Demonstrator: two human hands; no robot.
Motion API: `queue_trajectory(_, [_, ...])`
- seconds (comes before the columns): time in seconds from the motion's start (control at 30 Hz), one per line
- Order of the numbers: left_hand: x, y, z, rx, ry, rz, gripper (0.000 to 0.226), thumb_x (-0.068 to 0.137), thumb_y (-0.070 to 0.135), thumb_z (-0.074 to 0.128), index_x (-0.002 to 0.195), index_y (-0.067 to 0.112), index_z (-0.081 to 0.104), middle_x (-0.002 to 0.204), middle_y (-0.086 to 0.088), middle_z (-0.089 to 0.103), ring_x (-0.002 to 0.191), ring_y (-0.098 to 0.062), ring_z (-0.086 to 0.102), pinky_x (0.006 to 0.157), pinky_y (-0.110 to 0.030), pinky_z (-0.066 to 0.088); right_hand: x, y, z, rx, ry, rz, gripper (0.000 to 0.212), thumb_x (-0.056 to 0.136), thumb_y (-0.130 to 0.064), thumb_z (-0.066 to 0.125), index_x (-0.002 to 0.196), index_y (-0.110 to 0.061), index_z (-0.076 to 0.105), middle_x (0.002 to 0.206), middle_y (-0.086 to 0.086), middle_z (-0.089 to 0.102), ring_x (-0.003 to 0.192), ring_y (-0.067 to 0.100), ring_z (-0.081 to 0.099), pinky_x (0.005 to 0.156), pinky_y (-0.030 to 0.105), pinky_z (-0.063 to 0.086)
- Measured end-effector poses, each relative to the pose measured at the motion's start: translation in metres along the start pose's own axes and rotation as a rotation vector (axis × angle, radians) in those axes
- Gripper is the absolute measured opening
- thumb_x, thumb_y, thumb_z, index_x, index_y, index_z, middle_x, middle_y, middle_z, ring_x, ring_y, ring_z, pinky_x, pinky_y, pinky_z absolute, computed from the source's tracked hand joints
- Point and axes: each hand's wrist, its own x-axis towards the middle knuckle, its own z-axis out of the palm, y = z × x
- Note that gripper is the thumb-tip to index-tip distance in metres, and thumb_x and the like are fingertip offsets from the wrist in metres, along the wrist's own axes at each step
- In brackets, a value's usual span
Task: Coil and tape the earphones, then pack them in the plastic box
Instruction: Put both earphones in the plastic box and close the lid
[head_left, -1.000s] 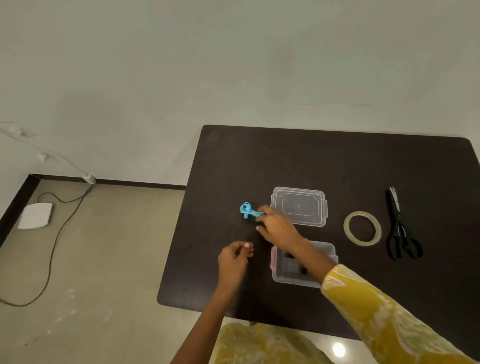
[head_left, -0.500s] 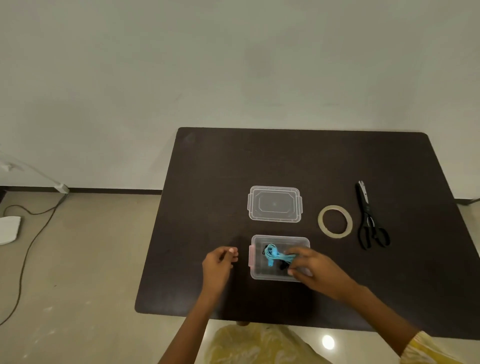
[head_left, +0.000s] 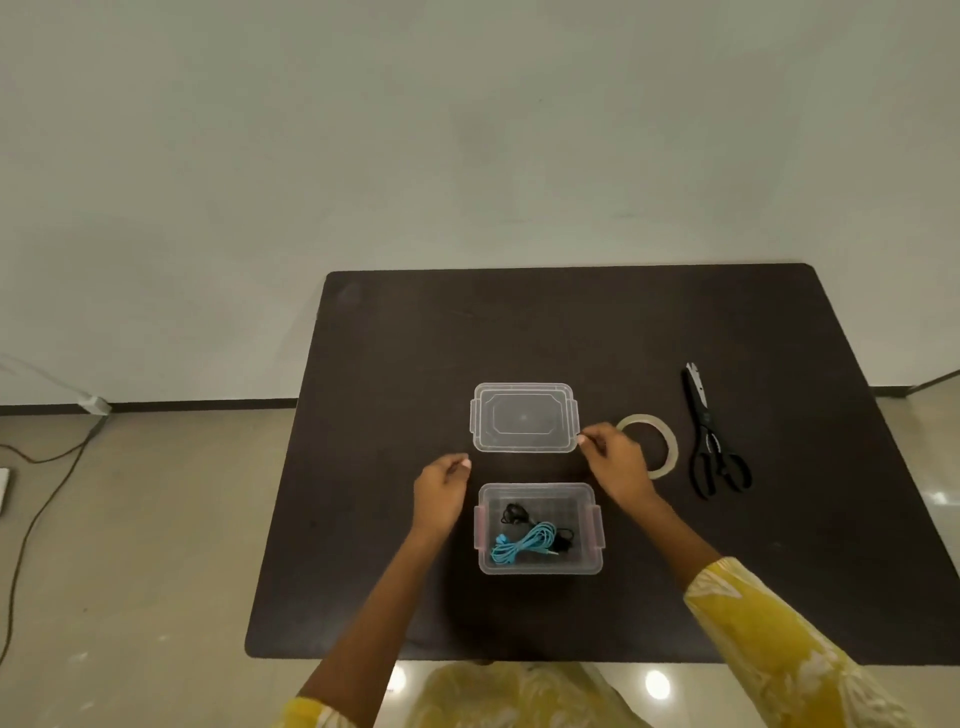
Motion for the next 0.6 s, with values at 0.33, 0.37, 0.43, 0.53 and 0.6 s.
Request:
queue_trajectory(0.33, [0.041,0.026,0.024,-0.064,-0.117,0.026,0.033,0.093,0.000,0.046,0.124,0.006,0.058,0.121,-0.007,0.063,0.113,-0.017,0.056,0.093,-0.021,0.042,0.021,-0.002,0.006,0.085,-0.169,0.036,0.059,0.082,0.014,0.048,0.135,-0.011,0.048,0.134,0.016,0.050,0.119,0.029,0.053,0.102,0.041,0.045])
queue_trajectory(0.37, [0.040,0.029,0.023,-0.066,-0.090,0.032,0.029,0.092,-0.002,0.046,0.116,0.006,0.060,0.115,-0.006,0.065,0.108,-0.016,0.057,0.087,-0.016,0.044,0.020,-0.004,0.004,0.098,-0.145,0.039,0.064,0.079,0.018,0.048,0.136,-0.011,0.047,0.133,0.018,0.050,0.119,0.030,0.053,0.101,0.040,0.045])
queue_trajectory(0.43, [0.036,0.036,0.018,-0.049,-0.028,0.078,0.029,0.091,-0.005,0.045,0.103,0.014,0.062,0.104,-0.002,0.066,0.097,-0.011,0.057,0.077,-0.009,0.045,0.017,-0.008,-0.003,0.107,-0.072,0.015,0.065,0.075,0.021,0.050,0.133,-0.010,0.051,0.127,0.018,0.051,0.116,0.028,0.055,0.097,0.036,0.048])
queue_trajectory(0.53, [0.023,0.045,0.005,0.021,0.051,0.166,0.036,0.089,-0.010,0.043,0.114,0.008,0.061,0.117,-0.011,0.057,0.097,-0.012,0.056,0.089,-0.022,0.047,0.003,-0.015,-0.017,0.187,0.050,-0.028,0.045,0.077,0.010,0.067,0.119,-0.004,0.061,0.113,0.015,0.058,0.103,0.023,0.061,0.084,0.024,0.050])
queue_trajectory(0.6, [0.007,0.049,-0.006,0.029,0.100,0.220,0.039,0.087,-0.012,0.046,0.118,0.005,0.060,0.120,-0.010,0.054,0.098,-0.010,0.056,0.087,-0.016,0.045,-0.014,-0.020,-0.026,0.268,0.126,-0.085,0.031,0.077,0.001,0.073,0.107,-0.003,0.066,0.102,0.012,0.063,0.091,0.019,0.063,0.077,0.016,0.049])
